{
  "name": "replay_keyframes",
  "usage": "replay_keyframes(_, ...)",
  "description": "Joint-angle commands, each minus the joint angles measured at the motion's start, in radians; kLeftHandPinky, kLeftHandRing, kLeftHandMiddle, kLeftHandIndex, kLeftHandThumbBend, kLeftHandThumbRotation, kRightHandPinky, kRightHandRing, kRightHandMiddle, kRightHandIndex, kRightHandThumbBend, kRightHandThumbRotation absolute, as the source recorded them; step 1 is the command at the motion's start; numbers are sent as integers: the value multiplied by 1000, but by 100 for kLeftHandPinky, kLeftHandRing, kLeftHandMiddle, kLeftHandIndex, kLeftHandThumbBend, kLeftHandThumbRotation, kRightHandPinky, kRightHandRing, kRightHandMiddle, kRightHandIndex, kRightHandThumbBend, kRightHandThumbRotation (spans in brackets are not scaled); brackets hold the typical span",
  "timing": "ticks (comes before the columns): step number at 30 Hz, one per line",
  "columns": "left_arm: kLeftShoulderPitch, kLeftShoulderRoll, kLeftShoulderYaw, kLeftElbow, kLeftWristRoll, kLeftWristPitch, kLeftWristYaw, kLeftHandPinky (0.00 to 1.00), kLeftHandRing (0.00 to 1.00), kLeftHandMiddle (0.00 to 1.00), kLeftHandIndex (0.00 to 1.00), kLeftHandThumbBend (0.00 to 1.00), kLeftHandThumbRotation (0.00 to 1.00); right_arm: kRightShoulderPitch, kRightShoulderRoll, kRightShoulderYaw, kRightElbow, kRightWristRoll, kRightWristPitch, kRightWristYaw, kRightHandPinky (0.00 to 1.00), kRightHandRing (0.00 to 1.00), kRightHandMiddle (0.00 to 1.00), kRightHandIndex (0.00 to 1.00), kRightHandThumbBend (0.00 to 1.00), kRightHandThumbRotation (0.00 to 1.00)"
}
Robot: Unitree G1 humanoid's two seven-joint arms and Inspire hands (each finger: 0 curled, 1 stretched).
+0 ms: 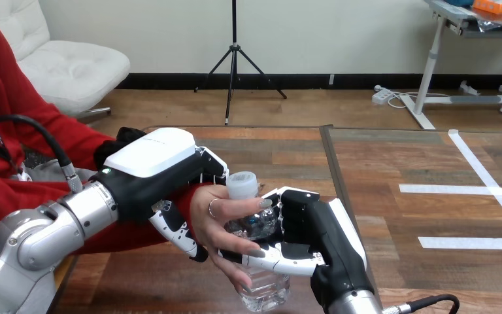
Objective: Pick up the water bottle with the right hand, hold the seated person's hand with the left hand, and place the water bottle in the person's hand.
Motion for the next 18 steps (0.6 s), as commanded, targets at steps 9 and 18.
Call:
replay_keyframes(9, -115, -55, 32, -16, -34, -4, 42, 30, 35, 40, 42, 100, 0, -62, 26, 21, -108, 12, -26, 32, 25, 30, 35, 39, 92, 2)
replay_keyframes(18, -105, -53, 37, -36, -37, 8, 35, 30, 35, 40, 42, 100, 0, -66, 32, 16, -94, 12, -29, 27, 24, 29, 35, 39, 91, 1)
